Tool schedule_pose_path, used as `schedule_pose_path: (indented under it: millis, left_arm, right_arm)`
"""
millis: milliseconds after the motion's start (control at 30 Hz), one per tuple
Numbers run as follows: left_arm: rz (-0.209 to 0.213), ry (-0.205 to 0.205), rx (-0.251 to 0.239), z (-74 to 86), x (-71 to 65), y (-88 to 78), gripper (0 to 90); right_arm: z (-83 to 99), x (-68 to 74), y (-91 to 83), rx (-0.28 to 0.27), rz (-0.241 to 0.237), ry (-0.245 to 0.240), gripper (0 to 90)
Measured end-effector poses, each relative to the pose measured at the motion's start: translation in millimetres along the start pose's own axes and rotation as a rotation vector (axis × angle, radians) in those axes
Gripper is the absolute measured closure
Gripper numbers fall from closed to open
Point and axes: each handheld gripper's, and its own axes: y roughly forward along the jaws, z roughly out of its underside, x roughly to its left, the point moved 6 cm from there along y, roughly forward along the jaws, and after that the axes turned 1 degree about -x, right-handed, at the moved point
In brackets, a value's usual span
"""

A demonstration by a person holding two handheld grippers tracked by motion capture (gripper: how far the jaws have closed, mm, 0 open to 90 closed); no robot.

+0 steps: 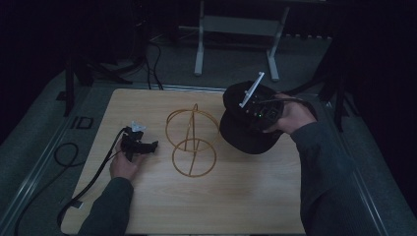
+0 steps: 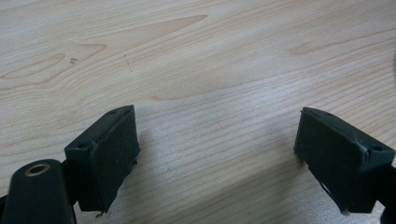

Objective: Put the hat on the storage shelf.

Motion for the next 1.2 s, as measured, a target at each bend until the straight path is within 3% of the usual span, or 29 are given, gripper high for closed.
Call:
schedule_pose_path:
  millis: [1200]
  left_arm:
    - [0.0,0.0,-0.001,0.0,0.0,0.1,13.1]
  right_arm:
    - [-17.1,14.3,-45.7,0.002,0.022,-0.1,79.5]
